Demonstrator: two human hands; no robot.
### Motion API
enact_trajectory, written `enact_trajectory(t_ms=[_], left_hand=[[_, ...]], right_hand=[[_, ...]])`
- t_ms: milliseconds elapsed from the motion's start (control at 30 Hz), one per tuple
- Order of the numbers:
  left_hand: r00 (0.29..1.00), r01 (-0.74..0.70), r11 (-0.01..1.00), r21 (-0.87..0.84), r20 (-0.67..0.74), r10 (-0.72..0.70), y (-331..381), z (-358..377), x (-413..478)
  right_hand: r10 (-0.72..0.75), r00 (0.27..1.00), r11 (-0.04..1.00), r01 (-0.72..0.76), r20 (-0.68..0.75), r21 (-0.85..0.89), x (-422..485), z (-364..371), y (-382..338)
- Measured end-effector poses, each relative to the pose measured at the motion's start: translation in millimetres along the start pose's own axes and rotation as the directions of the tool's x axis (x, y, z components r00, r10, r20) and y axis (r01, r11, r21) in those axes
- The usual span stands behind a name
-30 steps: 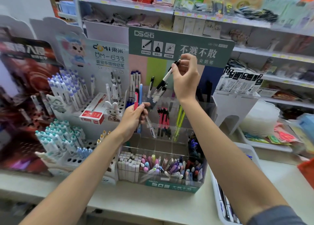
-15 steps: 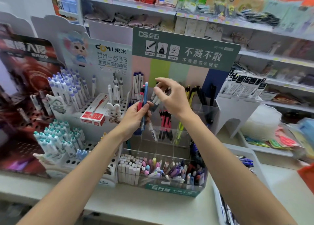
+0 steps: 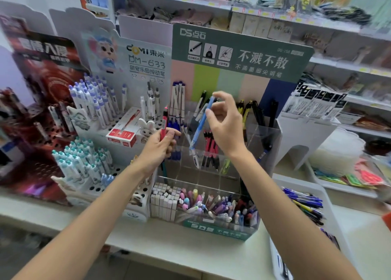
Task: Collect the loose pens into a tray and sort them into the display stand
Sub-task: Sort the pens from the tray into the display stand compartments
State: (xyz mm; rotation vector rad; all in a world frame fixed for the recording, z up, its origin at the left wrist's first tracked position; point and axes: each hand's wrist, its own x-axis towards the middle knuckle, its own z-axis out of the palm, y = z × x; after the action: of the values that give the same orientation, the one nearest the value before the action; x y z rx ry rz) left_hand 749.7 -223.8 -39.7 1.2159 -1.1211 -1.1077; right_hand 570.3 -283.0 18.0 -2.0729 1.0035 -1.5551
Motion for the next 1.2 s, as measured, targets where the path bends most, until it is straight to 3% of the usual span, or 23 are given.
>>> enact_trajectory(t_ms=[233,400,567,667,767,867,967,1133,1200], left_hand=[[0.995,0.094,0.987,-0.127,-0.019,-0.097,-24.4,2.6,-19.0],[0.989,0.113,0.991,-0.071,-0.083,-0.119,-37.3,1.2,-24.9],[0.991,0.112,0.988,-0.102,-0.061,-0.119,-37.5,-2.4,-28.4],[0.992,0.102,0.99,-0.102,-0.062,-0.108,-35.4,-2.6,-29.1],[0.996,0.083,0.996,-0.031,-0.031,-0.084,-33.1,1.7,-25.0],[0.998,0.048,0.998,0.035,0.05,-0.049,-26.8,16.6,-19.7],[0.994,-0.007,0.999,0.053,0.105,0.002,-17.4,34.3,-13.7],[0.999,-0.053,0.994,0.096,-0.004,0.054,-9.1,38.4,0.7],[0.999,-0.038,0.997,0.063,-0.029,0.04,-8.6,36.5,2.8]], right_hand=[[-0.064,0.991,0.986,0.081,0.114,-0.147,-81.4,22.5,28.9],[-0.005,0.976,0.957,0.069,0.218,-0.283,-112.7,40.6,43.9],[0.051,0.949,0.91,0.084,0.311,-0.405,-126.4,47.8,53.8],[0.006,0.974,0.935,0.074,0.225,-0.347,-117.4,39.8,45.8],[0.055,0.99,0.985,-0.032,0.133,-0.168,-91.7,27.3,26.3],[0.112,0.974,0.993,-0.102,0.198,-0.062,-66.8,18.9,7.8],[0.086,0.971,0.994,-0.069,0.221,-0.085,-54.3,9.2,0.0],[-0.033,0.991,0.981,0.008,-0.128,-0.194,-30.0,-31.3,10.1],[-0.051,0.982,0.972,0.007,-0.183,-0.234,-24.6,-44.0,19.1]])
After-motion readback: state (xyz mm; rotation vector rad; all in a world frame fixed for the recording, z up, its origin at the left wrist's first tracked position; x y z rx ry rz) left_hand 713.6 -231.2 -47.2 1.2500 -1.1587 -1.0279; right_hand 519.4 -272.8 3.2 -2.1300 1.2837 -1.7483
